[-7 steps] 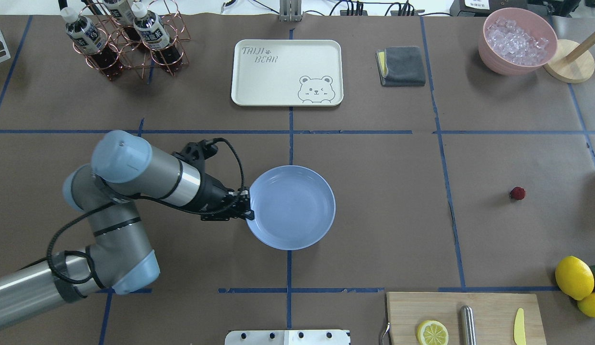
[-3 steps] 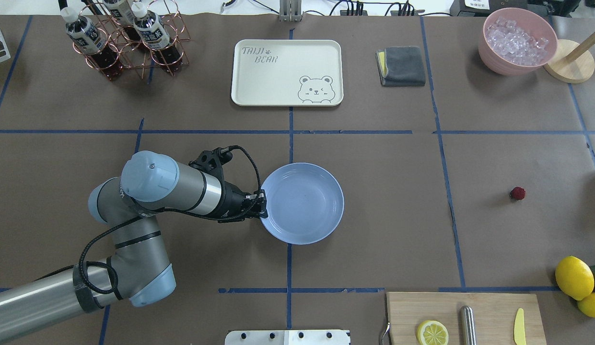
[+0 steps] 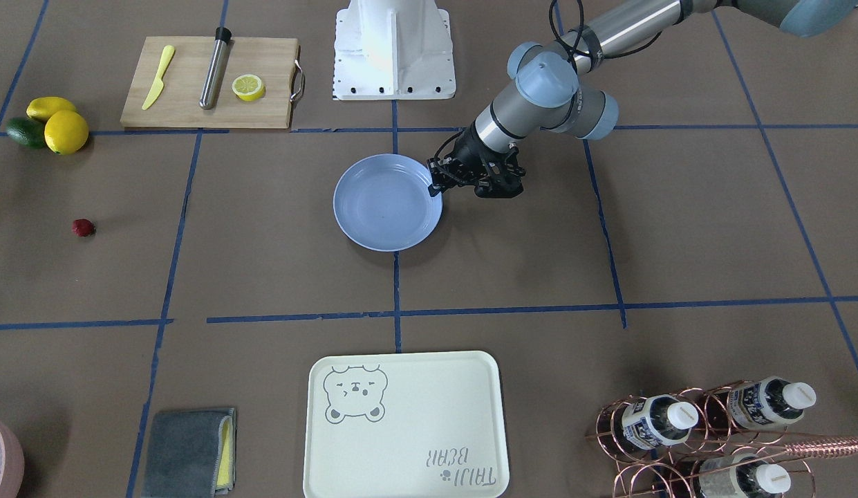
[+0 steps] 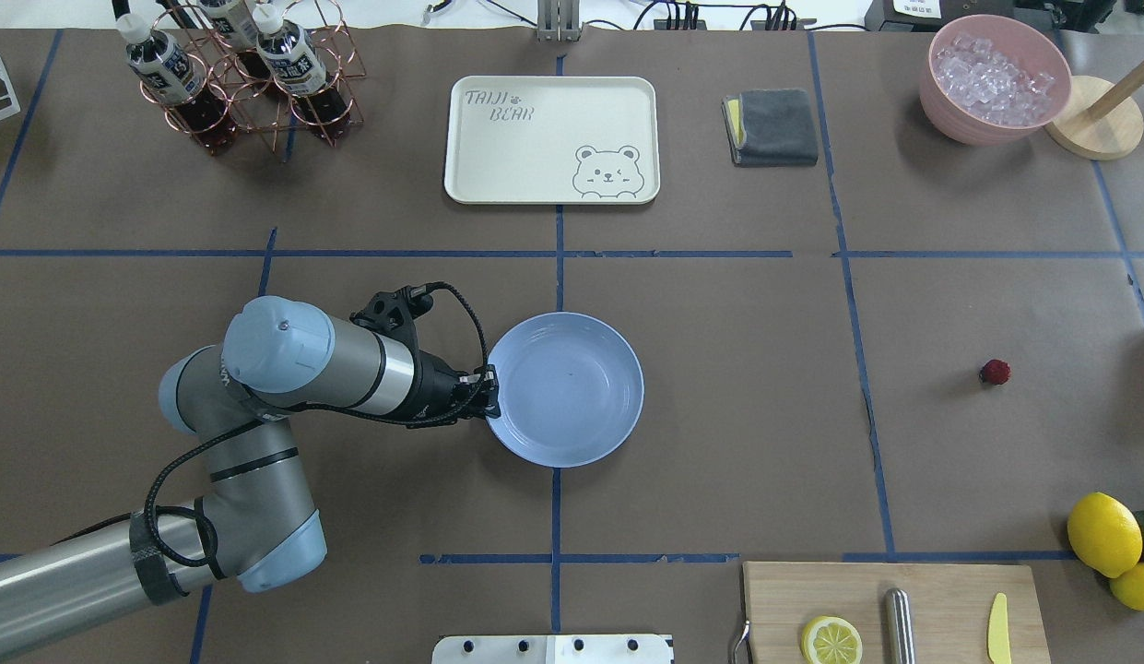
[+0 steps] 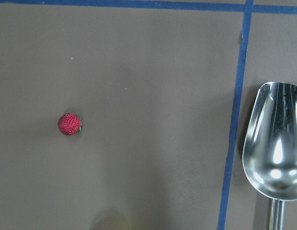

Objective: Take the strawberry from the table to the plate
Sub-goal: 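Hold the plate with the left gripper while the right arm reaches toward the strawberry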

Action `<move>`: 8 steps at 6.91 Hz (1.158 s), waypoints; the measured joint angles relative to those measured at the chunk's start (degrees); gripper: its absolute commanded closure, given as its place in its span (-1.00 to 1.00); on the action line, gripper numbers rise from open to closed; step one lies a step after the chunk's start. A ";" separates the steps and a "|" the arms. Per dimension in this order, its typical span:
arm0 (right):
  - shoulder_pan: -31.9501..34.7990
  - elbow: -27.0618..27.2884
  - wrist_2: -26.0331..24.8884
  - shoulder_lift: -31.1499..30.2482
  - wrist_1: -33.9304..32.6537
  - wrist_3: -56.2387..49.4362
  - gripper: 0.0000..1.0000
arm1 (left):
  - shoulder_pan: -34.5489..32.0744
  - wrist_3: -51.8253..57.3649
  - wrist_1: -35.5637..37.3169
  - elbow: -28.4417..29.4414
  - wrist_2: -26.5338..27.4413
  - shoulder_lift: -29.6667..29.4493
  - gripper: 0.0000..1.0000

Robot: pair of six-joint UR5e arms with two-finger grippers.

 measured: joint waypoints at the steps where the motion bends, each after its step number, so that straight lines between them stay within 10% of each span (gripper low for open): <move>1: -0.08 0.04 0.03 0.03 0.00 0.00 -1.00 | 0.10 0.00 -0.05 0.03 0.02 0.12 -0.48; 4: -4.67 0.03 1.24 0.10 2.94 2.59 -1.00 | -0.09 -0.19 -0.27 -1.76 -0.03 0.16 -0.53; 8: -17.47 -2.31 -4.28 -0.29 23.46 24.72 -1.00 | -1.02 -0.54 -0.23 -6.01 0.02 0.93 -0.58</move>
